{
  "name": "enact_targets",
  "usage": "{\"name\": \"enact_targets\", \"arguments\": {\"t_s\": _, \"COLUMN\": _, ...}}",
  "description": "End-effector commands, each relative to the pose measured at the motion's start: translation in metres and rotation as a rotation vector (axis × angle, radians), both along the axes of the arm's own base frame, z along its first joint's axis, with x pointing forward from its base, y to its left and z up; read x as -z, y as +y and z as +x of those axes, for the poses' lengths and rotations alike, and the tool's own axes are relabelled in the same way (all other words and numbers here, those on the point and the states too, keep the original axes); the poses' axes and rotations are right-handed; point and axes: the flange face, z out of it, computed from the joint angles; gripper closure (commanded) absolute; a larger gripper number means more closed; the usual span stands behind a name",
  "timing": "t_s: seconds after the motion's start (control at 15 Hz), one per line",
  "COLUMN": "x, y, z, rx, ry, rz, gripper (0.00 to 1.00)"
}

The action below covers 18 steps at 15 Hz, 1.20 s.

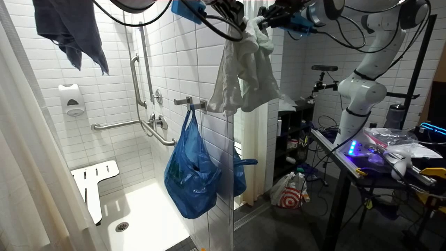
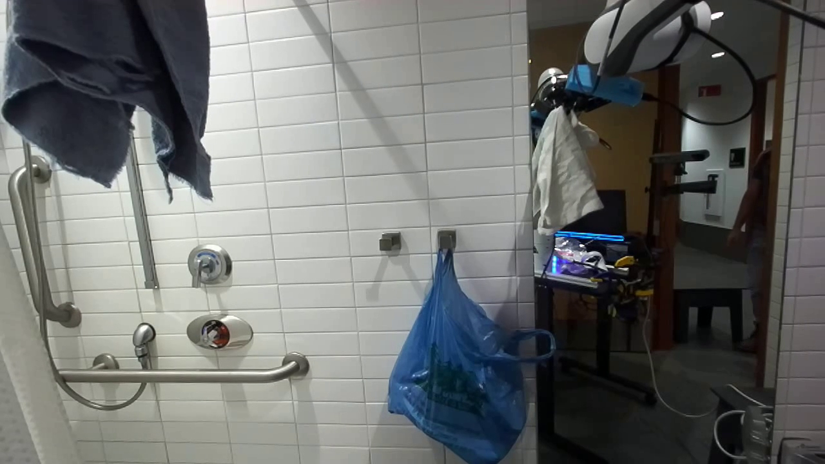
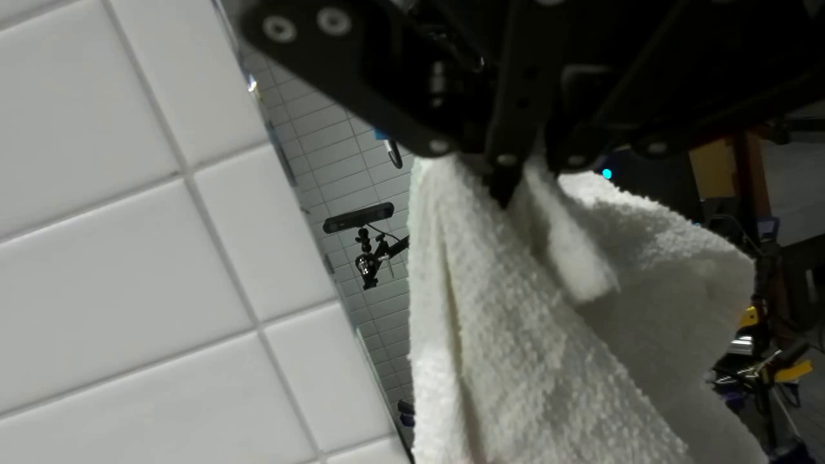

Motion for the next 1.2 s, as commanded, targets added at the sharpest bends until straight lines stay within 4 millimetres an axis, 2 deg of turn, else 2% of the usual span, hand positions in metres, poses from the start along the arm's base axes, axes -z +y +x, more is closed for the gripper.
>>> {"name": "enact_targets", "arguments": {"t_s": 0.0, "x": 0.000, "y": 0.000, "z": 0.000, "rx": 0.000, "ry": 0.000, "rz": 0.000, "gripper": 0.94}}
{"name": "enact_targets", "arguments": {"t_s": 0.47, "x": 0.000, "y": 0.000, "z": 0.000, "rx": 0.000, "ry": 0.000, "rz": 0.000, "gripper": 0.94}}
{"name": "enact_targets", "arguments": {"t_s": 0.53, "x": 0.001, "y": 0.003, "z": -0.001, "rx": -0.004, "ry": -0.001, "rz": -0.004, "gripper": 0.99}}
{"name": "enact_targets", "arguments": {"t_s": 0.67, "x": 0.003, "y": 0.007, "z": 0.000, "rx": -0.008, "ry": 0.003, "rz": -0.009, "gripper": 0.99}}
{"name": "enact_targets", "arguments": {"t_s": 0.93, "x": 0.009, "y": 0.024, "z": 0.005, "rx": -0.038, "ry": 0.024, "rz": -0.044, "gripper": 0.99}}
{"name": "enact_targets", "arguments": {"t_s": 1.13, "x": 0.010, "y": 0.045, "z": 0.009, "rx": -0.073, "ry": 0.037, "rz": -0.082, "gripper": 0.99}}
